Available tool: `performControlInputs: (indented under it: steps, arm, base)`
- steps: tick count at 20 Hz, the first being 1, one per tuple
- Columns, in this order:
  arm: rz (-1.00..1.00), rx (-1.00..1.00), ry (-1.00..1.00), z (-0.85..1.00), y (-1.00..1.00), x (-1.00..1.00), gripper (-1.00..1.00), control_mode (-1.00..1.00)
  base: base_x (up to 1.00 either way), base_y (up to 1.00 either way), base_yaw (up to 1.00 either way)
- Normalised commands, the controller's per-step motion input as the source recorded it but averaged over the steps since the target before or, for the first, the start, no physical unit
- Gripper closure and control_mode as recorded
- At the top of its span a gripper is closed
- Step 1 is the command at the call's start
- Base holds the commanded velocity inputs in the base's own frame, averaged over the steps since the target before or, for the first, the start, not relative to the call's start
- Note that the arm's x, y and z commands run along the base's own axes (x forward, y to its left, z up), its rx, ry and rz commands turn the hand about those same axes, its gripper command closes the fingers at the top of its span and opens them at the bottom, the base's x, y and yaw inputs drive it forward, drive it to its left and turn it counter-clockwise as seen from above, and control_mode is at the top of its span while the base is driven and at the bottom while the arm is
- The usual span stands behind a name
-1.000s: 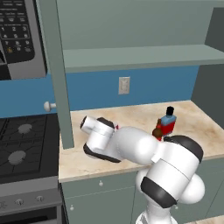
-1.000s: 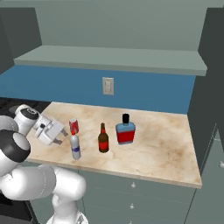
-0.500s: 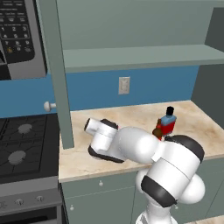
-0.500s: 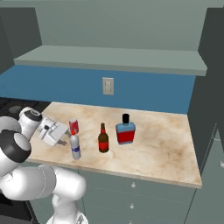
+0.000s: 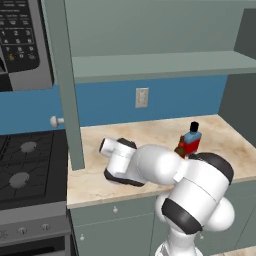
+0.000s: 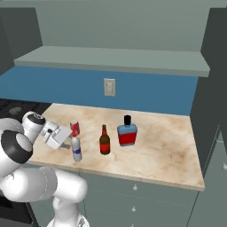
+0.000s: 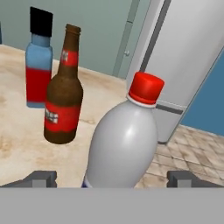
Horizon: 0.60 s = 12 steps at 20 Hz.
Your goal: Sort all alcoholic drinks to one cabinet, and non-alcoholic drinks to the other.
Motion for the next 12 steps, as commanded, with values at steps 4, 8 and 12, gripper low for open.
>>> performControlInputs:
  steps: [4,8,12]
  arm:
    - [0.0,-0.04,0.07,-0.05,-0.01,0.0,-1.0,-1.0]
    - [0.0,-0.05,0.06,-0.01,-0.05,0.0,-1.0,-1.0]
    - [0.0,-0.05,0.04,0.0,-0.08,0.0,-1.0,-1.0]
  base:
    - [0.0,0.0,0.0]
    - [0.0,0.0,0.0]
    - [0.0,0.0,0.0]
